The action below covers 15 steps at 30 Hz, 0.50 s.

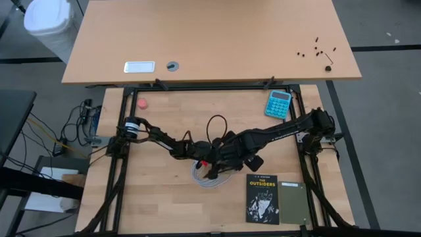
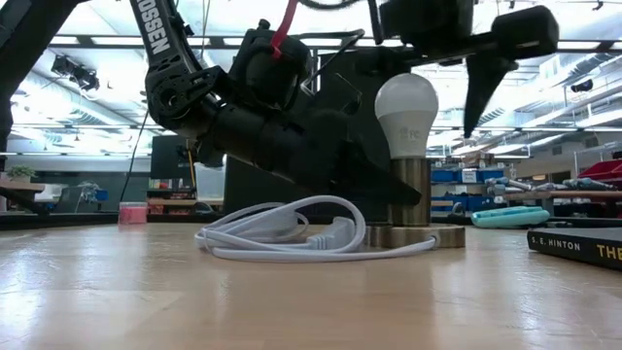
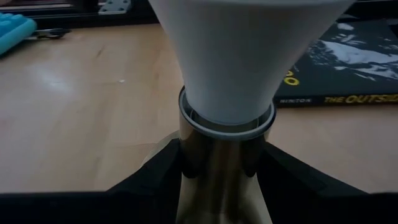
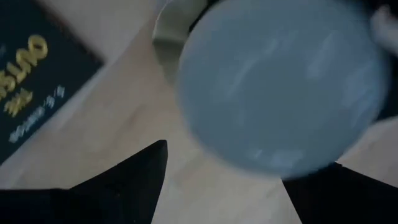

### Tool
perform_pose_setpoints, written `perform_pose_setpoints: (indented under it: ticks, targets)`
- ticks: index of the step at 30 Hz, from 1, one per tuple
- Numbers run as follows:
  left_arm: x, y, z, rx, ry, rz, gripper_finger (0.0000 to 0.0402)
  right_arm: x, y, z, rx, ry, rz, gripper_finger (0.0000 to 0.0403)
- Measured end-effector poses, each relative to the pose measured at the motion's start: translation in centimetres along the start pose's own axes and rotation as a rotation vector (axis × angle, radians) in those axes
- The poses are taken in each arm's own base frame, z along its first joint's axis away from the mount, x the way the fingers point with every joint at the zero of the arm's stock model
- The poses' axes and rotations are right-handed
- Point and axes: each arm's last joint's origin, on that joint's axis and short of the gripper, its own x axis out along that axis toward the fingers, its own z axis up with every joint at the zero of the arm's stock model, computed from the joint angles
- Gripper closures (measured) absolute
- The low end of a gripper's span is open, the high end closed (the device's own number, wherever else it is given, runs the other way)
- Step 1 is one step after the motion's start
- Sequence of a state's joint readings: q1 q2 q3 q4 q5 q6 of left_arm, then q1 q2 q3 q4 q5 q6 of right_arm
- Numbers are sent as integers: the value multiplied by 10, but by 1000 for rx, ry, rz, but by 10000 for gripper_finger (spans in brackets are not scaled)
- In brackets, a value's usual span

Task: Screw lightbulb
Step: Insert the white lightbulb into the silver lamp

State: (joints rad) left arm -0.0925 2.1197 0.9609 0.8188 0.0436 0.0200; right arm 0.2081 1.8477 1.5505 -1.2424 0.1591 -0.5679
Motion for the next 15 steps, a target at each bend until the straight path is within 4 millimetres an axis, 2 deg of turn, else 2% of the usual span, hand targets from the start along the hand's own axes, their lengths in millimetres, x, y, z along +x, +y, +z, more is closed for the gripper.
perform_pose_setpoints:
  ticks: [15]
  targets:
    - [0, -1, 0, 3, 1, -31, 218, 0, -4, 11, -128, -139, -19, 96]
